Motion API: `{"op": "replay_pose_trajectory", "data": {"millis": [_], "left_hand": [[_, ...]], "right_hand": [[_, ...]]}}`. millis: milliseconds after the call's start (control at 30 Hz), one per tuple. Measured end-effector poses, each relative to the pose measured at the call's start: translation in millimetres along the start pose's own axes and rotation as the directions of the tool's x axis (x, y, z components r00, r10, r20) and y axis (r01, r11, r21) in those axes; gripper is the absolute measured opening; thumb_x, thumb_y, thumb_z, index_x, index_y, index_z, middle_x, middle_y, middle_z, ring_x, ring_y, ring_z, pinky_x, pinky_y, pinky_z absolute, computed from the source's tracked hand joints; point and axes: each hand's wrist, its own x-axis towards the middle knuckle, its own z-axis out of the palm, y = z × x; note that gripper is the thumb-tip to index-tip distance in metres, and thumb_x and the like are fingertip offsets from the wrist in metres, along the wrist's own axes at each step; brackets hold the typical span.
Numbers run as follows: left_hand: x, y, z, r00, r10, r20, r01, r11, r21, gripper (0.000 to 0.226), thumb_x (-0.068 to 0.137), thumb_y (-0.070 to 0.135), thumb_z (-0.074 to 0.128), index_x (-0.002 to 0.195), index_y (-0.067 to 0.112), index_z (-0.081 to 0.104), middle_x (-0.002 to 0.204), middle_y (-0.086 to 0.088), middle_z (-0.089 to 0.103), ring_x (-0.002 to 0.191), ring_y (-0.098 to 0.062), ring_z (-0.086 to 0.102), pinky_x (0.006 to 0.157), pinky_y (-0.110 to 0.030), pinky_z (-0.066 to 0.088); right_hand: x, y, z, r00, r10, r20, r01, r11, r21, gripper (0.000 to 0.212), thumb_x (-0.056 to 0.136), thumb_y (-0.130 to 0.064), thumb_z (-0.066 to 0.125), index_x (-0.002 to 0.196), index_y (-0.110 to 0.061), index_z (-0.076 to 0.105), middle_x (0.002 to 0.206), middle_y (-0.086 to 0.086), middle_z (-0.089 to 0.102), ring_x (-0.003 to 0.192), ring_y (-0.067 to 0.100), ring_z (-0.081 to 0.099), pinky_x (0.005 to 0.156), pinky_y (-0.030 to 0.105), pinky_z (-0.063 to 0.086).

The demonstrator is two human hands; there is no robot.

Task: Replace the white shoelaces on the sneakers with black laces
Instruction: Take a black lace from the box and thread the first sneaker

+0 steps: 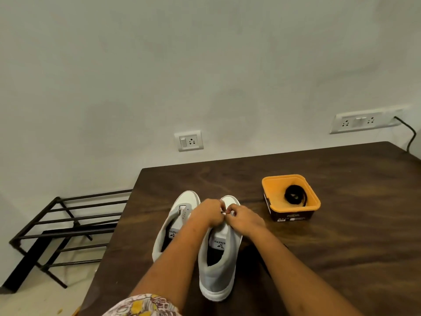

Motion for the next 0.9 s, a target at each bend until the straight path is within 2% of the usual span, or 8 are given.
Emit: {"op": "replay_pose_trajectory", "data": {"millis": [167, 300, 367, 433, 533, 633, 733, 900], "left_hand": [[4, 3, 11, 0.998, 0.003, -0.062, 0.015, 0.961, 0.278, 0.025, 0.086, 0.014, 0.051, 0.105, 0.017, 0.067, 0.109, -0.008, 0.066, 0.102, -0.027, 0.062, 0.083, -0.035, 0.05], [5, -13, 18, 0.959, -0.136, -0.249, 0.017, 0.903, -0.429, 0.021, 0.085, 0.01, 0.052, 0.077, 0.023, 0.067, 0.088, 0.0, 0.069, 0.088, -0.02, 0.062, 0.078, -0.029, 0.048], [2, -12, 20, 0.893, -0.326, -0.31, -0.042, 0.624, -0.78, 0.027, 0.086, 0.002, 0.049, 0.069, 0.022, 0.059, 0.073, 0.002, 0.061, 0.073, -0.017, 0.055, 0.065, -0.026, 0.042], [1, -11, 10, 0.818, -0.525, -0.233, -0.163, 0.177, -0.971, 0.032, 0.09, -0.003, 0.04, 0.071, 0.02, 0.052, 0.069, 0.0, 0.052, 0.059, -0.014, 0.047, 0.054, -0.024, 0.036], [-1, -19, -29, 0.781, -0.617, -0.097, -0.442, -0.437, -0.784, 0.033, 0.096, -0.003, 0.031, 0.073, 0.017, 0.045, 0.072, -0.004, 0.047, 0.062, -0.013, 0.054, 0.06, -0.026, 0.044], [-13, -30, -70, 0.777, -0.622, -0.097, -0.577, -0.643, -0.504, 0.027, 0.098, 0.006, 0.033, 0.075, 0.014, 0.045, 0.074, -0.004, 0.05, 0.063, -0.015, 0.055, 0.067, -0.029, 0.051], [-22, -42, -96, 0.742, -0.662, -0.107, -0.599, -0.581, -0.552, 0.028, 0.096, 0.007, 0.036, 0.07, 0.016, 0.044, 0.061, 0.003, 0.039, 0.044, -0.007, 0.04, 0.043, -0.018, 0.035], [-26, -32, -67, 0.834, -0.535, -0.132, -0.139, 0.028, -0.99, 0.019, 0.093, 0.012, 0.044, 0.076, 0.018, 0.05, 0.047, 0.005, 0.032, 0.032, -0.005, 0.025, 0.036, -0.014, 0.017]], "right_hand": [[-1, 1, 0, 1.0, 0.0, -0.006, 0.0, 1.0, 0.031, 0.032, 0.079, -0.054, 0.043, 0.104, -0.041, 0.057, 0.117, -0.003, 0.061, 0.105, 0.024, 0.057, 0.088, 0.038, 0.047], [-1, 4, 0, 1.0, 0.005, -0.014, -0.004, 1.0, 0.029, 0.029, 0.082, -0.049, 0.044, 0.107, -0.039, 0.056, 0.117, -0.002, 0.061, 0.106, 0.025, 0.057, 0.089, 0.037, 0.046], [-1, 4, -1, 1.0, 0.009, -0.014, -0.008, 1.0, 0.022, 0.03, 0.082, -0.046, 0.045, 0.109, -0.039, 0.056, 0.118, -0.003, 0.061, 0.108, 0.025, 0.056, 0.09, 0.037, 0.045], [0, 4, 0, 1.0, 0.009, -0.007, -0.009, 1.0, 0.03, 0.03, 0.083, -0.046, 0.044, 0.11, -0.04, 0.056, 0.118, -0.004, 0.061, 0.109, 0.023, 0.056, 0.092, 0.039, 0.045], [1, 4, 0, 1.0, 0.009, 0.001, -0.009, 1.0, 0.028, 0.029, 0.084, -0.045, 0.043, 0.11, -0.041, 0.056, 0.118, -0.006, 0.061, 0.109, 0.022, 0.056, 0.095, 0.04, 0.044], [-1, 4, 0, 1.0, 0.023, -0.01, -0.023, 1.0, 0.009, 0.029, 0.085, -0.045, 0.043, 0.11, -0.041, 0.056, 0.119, -0.005, 0.061, 0.11, 0.023, 0.056, 0.095, 0.039, 0.042], [1, 5, 5, 0.999, 0.02, -0.037, -0.019, 1.0, 0.024, 0.028, 0.09, -0.043, 0.039, 0.113, -0.038, 0.054, 0.12, -0.001, 0.059, 0.109, 0.025, 0.056, 0.092, 0.038, 0.042], [-1, 20, 11, 0.991, 0.133, -0.036, -0.096, 0.856, 0.509, 0.031, 0.1, -0.029, 0.043, 0.129, -0.019, 0.047, 0.127, 0.011, 0.056, 0.109, 0.025, 0.055, 0.086, 0.032, 0.044]]}}
